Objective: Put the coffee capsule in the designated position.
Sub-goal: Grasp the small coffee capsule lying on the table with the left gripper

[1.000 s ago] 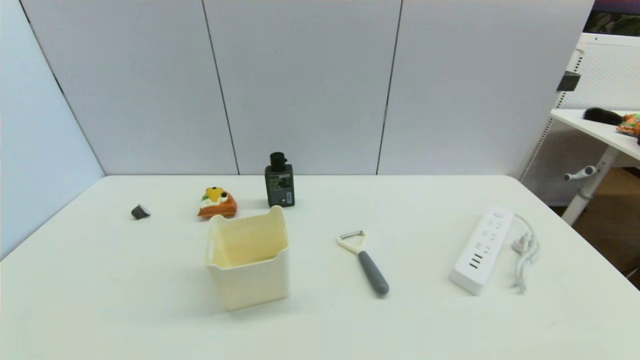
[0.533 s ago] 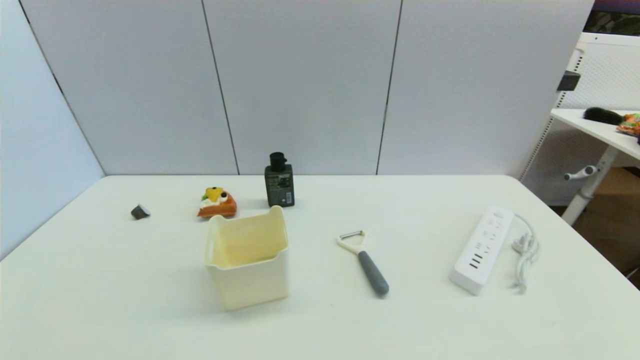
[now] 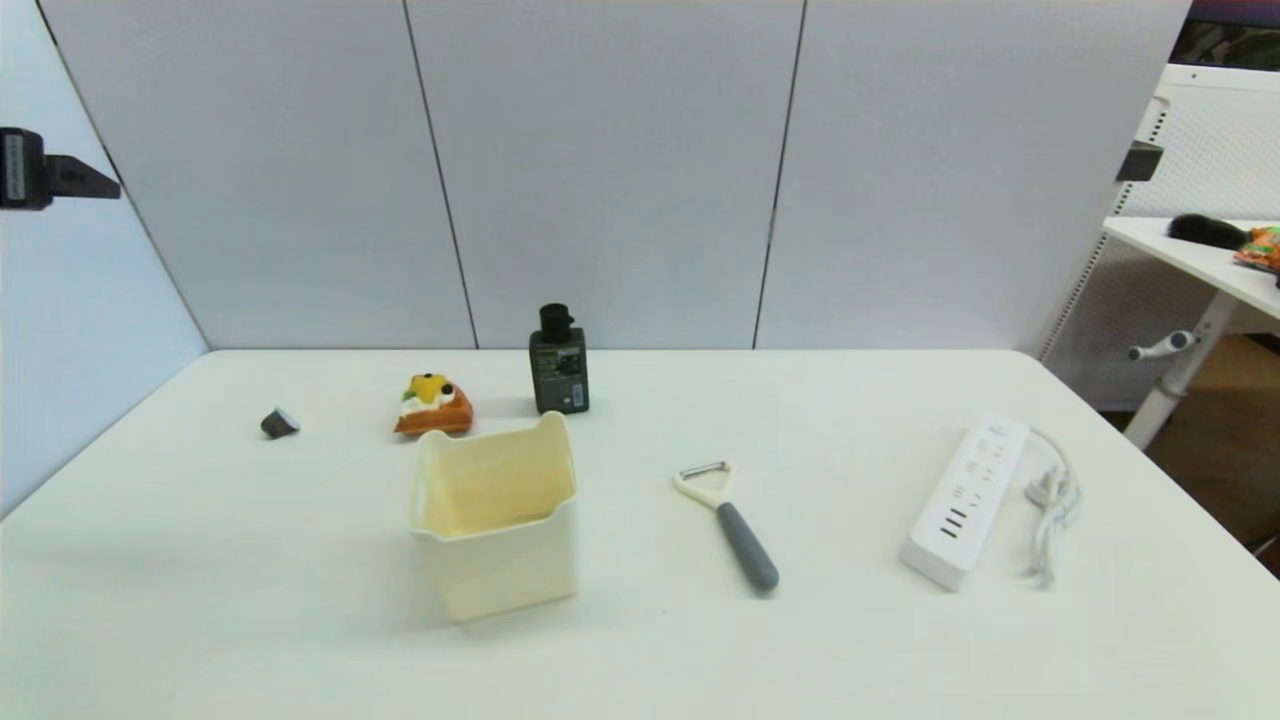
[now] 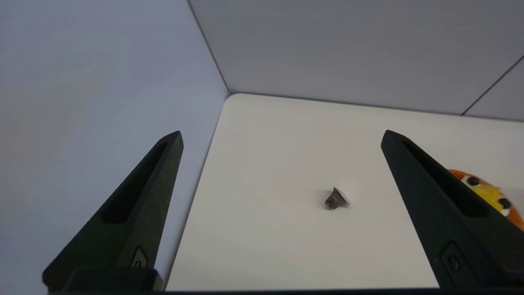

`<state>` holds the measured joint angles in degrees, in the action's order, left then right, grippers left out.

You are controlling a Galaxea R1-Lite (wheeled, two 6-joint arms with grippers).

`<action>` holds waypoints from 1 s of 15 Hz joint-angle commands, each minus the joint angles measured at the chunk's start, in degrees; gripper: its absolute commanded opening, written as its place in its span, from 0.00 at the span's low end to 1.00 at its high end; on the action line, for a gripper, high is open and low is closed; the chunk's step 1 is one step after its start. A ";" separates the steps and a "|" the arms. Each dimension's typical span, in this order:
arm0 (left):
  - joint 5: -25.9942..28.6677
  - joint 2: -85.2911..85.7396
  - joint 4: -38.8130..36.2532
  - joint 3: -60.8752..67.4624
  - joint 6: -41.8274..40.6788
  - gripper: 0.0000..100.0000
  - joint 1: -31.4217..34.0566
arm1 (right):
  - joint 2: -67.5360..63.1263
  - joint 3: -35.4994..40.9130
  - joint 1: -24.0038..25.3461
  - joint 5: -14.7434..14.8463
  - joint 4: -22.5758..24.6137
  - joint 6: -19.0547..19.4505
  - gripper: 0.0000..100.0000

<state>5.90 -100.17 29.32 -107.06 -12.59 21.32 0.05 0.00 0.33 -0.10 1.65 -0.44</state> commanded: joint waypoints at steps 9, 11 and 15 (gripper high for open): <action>-9.15 -15.05 6.72 -3.24 13.30 1.00 -7.96 | -0.05 0.44 0.02 -0.08 0.02 0.00 1.00; -15.83 -15.76 11.02 -2.98 20.15 1.00 -10.25 | -0.05 0.44 0.02 0.01 0.02 0.00 1.00; -18.12 -17.60 16.65 -2.45 33.16 1.00 -12.44 | -0.05 0.44 0.02 0.01 0.02 0.00 1.00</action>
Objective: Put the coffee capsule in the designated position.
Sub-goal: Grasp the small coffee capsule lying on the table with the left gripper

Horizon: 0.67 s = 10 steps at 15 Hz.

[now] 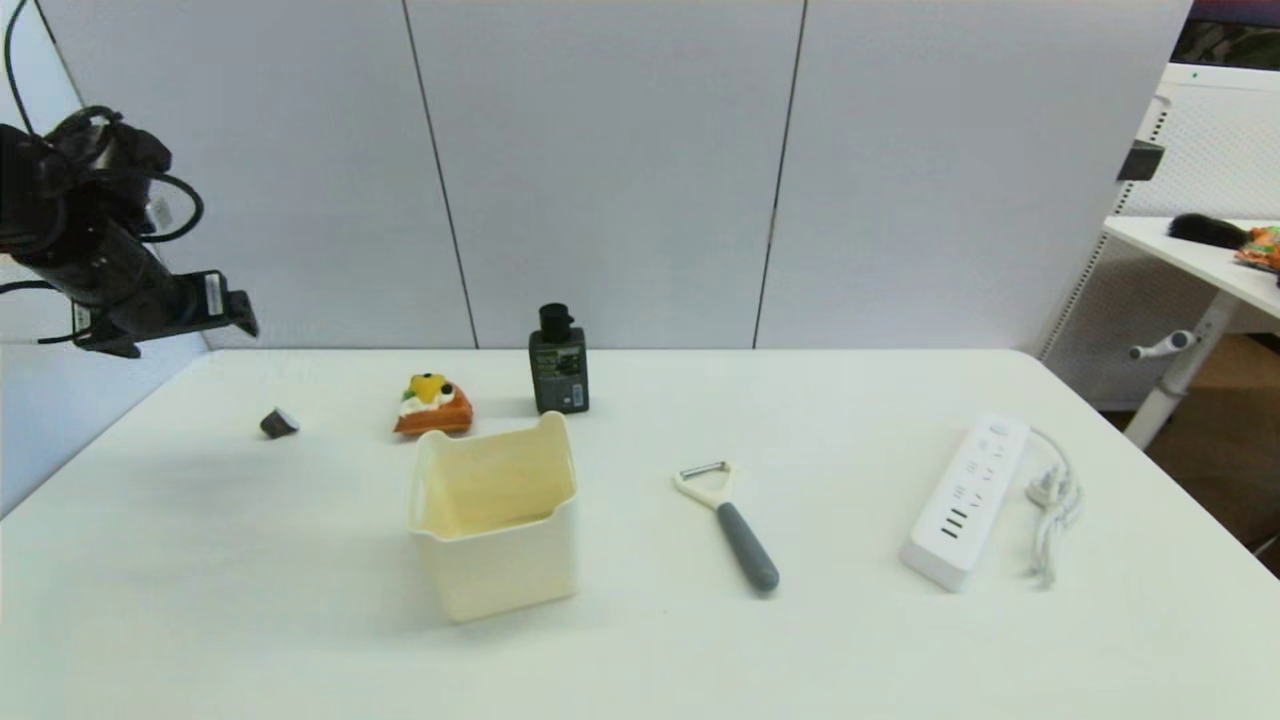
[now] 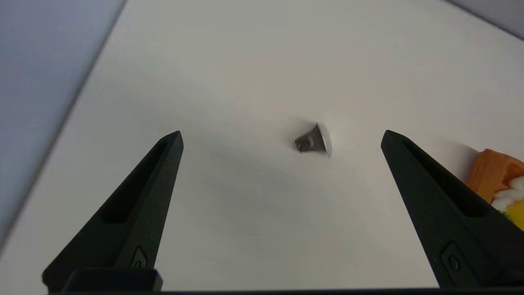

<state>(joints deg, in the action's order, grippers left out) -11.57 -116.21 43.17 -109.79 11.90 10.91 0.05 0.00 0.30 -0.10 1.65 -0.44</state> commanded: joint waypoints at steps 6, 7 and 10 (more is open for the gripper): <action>0.14 -5.25 3.85 1.60 15.08 1.00 -4.32 | -0.05 0.44 0.05 0.01 0.02 0.00 1.00; 0.76 -6.22 2.80 1.68 14.82 1.00 -4.23 | -0.05 0.44 0.05 -0.08 0.02 0.00 1.00; 0.85 -7.89 0.60 1.86 14.91 1.00 -4.49 | -0.05 0.44 0.05 0.01 0.02 0.00 1.00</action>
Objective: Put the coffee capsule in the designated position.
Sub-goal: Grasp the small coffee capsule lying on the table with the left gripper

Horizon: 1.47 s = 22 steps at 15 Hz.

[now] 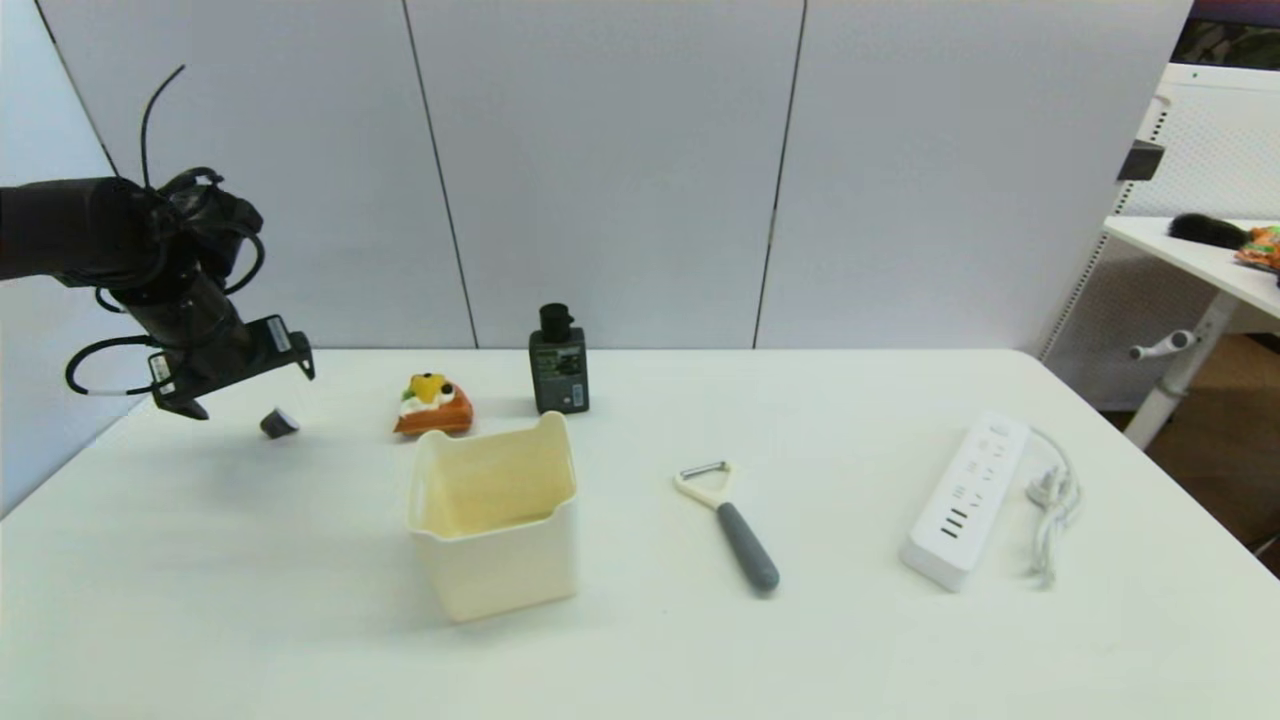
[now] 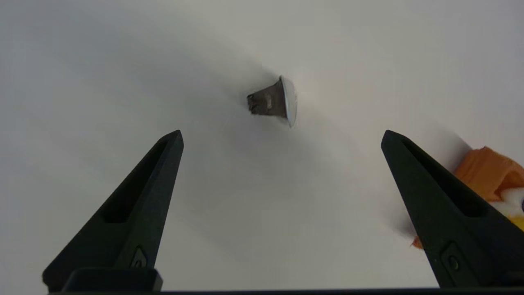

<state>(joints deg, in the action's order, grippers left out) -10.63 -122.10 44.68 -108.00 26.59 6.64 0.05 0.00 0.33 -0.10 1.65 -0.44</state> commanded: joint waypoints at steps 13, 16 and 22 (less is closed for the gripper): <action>-0.09 -6.40 -3.72 -0.46 0.04 1.00 -0.84 | -0.05 0.44 0.02 0.01 0.02 0.00 1.00; 0.00 -7.10 -5.13 -0.46 0.13 1.00 -0.76 | -0.05 0.44 0.02 -0.08 0.02 0.00 1.00; 0.00 -7.36 -4.95 -0.02 0.39 1.00 -0.76 | -0.05 0.44 0.02 0.01 0.02 0.00 1.00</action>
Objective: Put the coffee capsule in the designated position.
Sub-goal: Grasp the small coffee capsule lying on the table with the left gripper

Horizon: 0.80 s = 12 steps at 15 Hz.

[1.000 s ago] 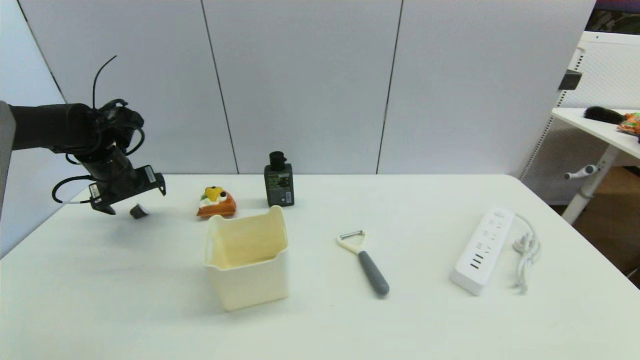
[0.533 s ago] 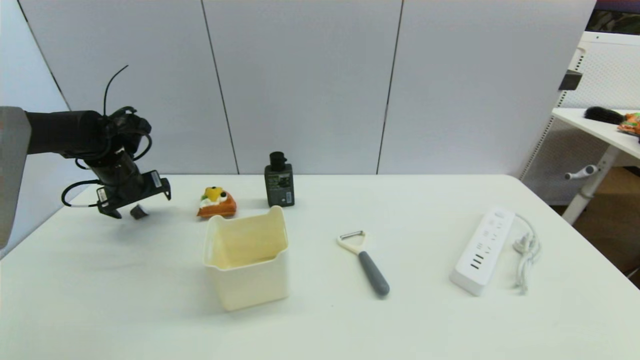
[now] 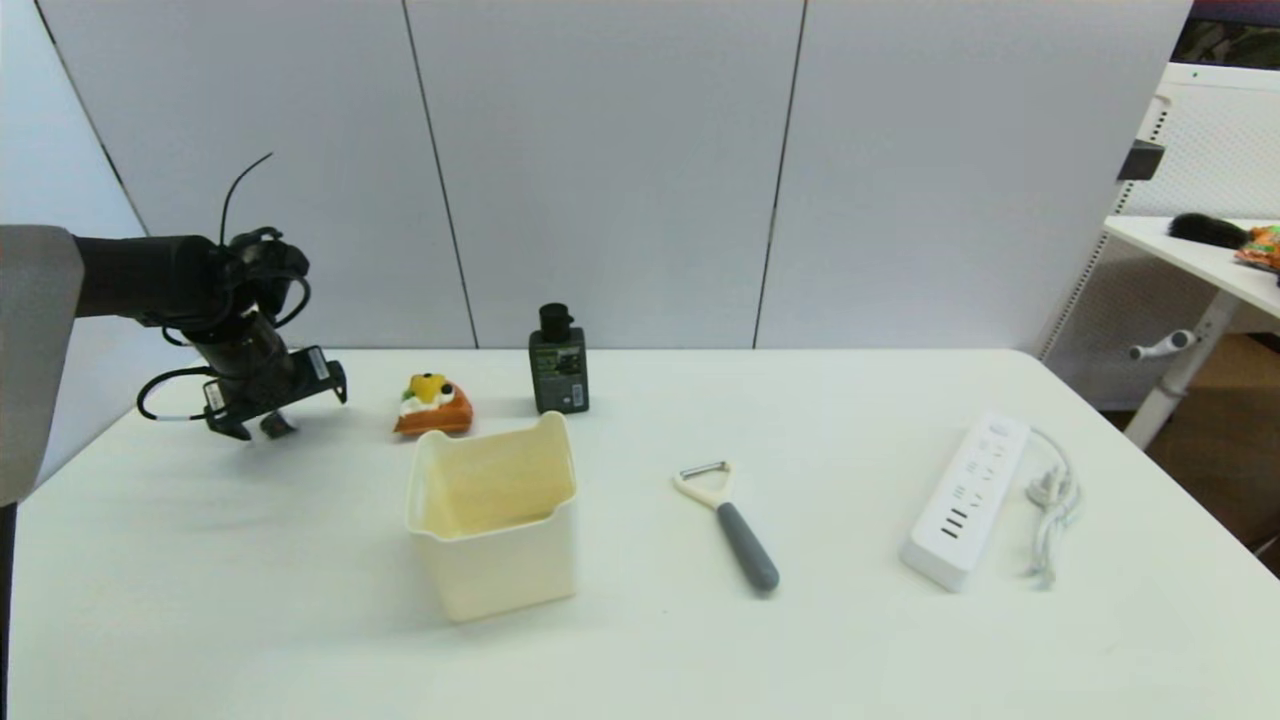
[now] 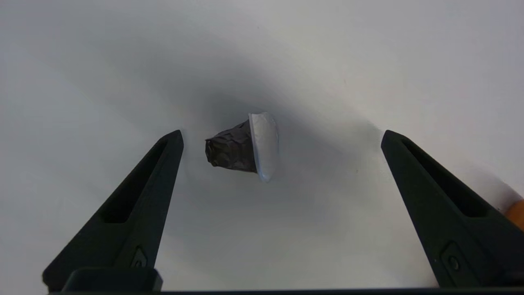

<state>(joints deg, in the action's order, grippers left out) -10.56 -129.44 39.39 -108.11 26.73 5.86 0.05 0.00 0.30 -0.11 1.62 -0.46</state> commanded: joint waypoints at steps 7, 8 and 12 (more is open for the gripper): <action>-0.08 -0.29 0.34 0.09 0.16 1.00 0.20 | -0.05 0.44 0.05 0.02 0.05 0.02 1.00; -0.08 -0.29 0.34 0.09 0.07 1.00 0.20 | -0.14 0.44 0.05 -0.07 0.05 0.02 1.00; -0.08 -0.20 0.51 0.09 0.25 0.00 0.20 | -0.05 0.44 0.05 -0.07 0.05 0.02 1.00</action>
<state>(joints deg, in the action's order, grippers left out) -10.54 -129.82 39.63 -108.00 26.78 6.03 0.05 0.00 0.33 -0.11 1.62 -0.44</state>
